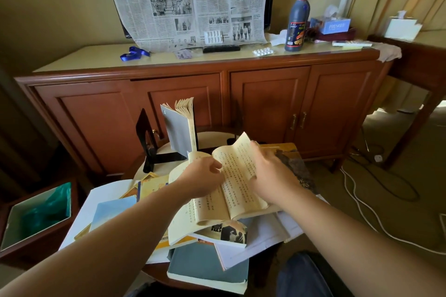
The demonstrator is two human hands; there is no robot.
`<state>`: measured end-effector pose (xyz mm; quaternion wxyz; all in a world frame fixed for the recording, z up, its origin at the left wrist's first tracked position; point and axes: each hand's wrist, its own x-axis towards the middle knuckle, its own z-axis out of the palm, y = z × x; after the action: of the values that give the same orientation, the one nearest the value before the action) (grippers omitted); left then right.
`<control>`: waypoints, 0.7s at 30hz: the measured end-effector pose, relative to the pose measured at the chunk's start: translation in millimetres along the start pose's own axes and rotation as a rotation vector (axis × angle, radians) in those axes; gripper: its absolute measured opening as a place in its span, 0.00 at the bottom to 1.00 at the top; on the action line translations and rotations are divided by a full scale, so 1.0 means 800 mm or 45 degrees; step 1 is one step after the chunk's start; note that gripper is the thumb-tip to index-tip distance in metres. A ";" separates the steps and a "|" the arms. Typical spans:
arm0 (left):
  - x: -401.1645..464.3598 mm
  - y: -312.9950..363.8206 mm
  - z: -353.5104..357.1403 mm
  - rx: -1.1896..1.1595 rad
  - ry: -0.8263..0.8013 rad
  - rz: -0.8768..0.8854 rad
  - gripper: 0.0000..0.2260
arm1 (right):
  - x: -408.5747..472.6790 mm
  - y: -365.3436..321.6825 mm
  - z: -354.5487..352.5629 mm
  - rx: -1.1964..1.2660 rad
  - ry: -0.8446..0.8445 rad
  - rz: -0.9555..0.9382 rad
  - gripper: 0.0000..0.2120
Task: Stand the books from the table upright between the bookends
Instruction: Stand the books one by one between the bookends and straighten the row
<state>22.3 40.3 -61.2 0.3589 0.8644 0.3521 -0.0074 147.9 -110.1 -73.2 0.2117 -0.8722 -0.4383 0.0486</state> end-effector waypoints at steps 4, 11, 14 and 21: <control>0.001 0.001 0.017 0.382 -0.064 0.204 0.31 | -0.008 0.034 -0.012 -0.274 -0.086 -0.132 0.22; 0.020 0.006 0.032 0.741 -0.126 0.368 0.41 | -0.046 0.037 0.001 -0.197 -0.126 -0.236 0.10; 0.032 0.007 0.037 0.768 -0.178 0.370 0.53 | -0.051 0.037 0.015 -0.195 -0.121 -0.288 0.13; 0.046 -0.001 0.037 0.884 -0.186 0.395 0.63 | -0.004 0.037 0.047 -0.316 -0.175 -0.341 0.27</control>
<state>56.6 44.2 -93.7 0.0660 0.9746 0.1673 -0.1332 157.8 -116.1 -119.4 0.0769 -0.8200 -0.5666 0.0250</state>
